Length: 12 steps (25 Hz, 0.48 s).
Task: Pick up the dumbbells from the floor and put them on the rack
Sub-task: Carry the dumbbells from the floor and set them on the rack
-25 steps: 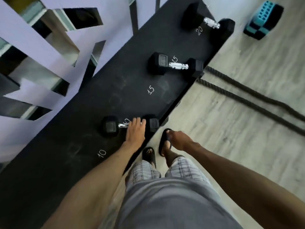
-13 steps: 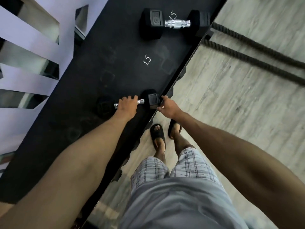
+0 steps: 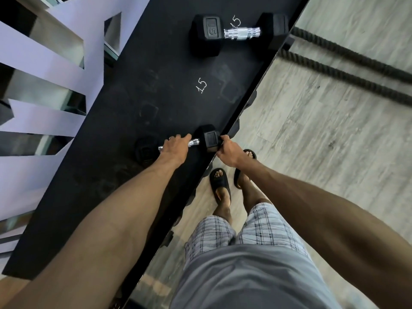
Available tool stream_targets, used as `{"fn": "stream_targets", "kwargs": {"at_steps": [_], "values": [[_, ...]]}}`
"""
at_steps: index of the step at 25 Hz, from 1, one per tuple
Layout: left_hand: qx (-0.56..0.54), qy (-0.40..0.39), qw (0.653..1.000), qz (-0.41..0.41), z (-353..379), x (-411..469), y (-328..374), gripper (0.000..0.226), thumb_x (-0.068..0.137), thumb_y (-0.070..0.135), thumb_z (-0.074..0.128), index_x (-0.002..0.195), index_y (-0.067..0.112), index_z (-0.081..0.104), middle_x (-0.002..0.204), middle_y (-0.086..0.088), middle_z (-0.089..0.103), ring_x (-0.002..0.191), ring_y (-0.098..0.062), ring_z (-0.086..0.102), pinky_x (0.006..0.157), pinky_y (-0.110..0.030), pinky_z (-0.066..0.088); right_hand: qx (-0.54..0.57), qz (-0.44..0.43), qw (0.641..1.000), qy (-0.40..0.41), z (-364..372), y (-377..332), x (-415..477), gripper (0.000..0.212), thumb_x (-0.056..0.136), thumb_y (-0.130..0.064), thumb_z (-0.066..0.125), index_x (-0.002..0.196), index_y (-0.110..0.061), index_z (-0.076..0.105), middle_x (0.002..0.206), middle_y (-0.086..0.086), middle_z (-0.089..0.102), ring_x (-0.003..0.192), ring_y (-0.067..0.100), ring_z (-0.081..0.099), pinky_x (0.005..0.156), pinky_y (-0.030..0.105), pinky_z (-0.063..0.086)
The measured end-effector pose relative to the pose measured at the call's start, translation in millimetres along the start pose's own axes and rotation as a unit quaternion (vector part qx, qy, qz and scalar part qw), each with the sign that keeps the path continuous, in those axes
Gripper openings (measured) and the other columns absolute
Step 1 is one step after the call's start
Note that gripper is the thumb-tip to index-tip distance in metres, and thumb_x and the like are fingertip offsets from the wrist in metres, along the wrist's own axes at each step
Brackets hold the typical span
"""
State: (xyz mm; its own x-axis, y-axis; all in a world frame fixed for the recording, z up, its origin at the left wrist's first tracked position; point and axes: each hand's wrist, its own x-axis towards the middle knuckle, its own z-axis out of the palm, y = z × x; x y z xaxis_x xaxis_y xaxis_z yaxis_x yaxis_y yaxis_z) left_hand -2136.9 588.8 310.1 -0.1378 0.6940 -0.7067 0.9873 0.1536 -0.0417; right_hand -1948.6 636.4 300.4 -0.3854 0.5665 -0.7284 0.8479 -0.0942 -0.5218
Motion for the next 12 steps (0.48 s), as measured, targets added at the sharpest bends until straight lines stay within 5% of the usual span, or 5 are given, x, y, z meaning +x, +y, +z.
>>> {"fn": "stream_targets", "kwargs": {"at_steps": [4,7,12], "values": [[0.082,0.028,0.996,-0.029,-29.1,-8.7,16.6,0.077,0.076,0.016,0.076,0.14,0.015,0.033,0.135,-0.018,0.046,0.123,-0.034,0.047,0.099,-0.044,0.042,-0.024,0.006,1.0,0.015,-13.1,5.1,-20.1,0.047,0.094,-0.012,0.047,0.138,-0.003,0.036,0.122,0.024,0.062,0.115,0.041,0.056,0.092,0.042,0.046],[0.124,0.088,0.986,0.061,-45.0,-19.1,56.5,0.057,0.082,0.019,0.068,0.133,0.011,0.042,0.131,-0.015,0.053,0.12,-0.031,0.052,0.096,-0.043,0.043,-0.031,0.022,0.999,0.037,-25.2,33.6,-55.1,0.04,0.095,-0.015,0.044,0.135,-0.006,0.043,0.122,0.02,0.062,0.116,0.037,0.057,0.088,0.037,0.045],[0.13,0.012,0.968,0.213,-37.4,-40.0,160.7,0.03,0.093,0.018,0.048,0.122,0.011,0.05,0.125,-0.013,0.06,0.114,-0.034,0.06,0.09,-0.043,0.048,0.025,0.103,0.991,0.087,-24.3,124.7,-140.2,0.04,0.096,-0.021,0.044,0.135,-0.011,0.045,0.123,0.021,0.061,0.115,0.036,0.056,0.09,0.04,0.046]]}}
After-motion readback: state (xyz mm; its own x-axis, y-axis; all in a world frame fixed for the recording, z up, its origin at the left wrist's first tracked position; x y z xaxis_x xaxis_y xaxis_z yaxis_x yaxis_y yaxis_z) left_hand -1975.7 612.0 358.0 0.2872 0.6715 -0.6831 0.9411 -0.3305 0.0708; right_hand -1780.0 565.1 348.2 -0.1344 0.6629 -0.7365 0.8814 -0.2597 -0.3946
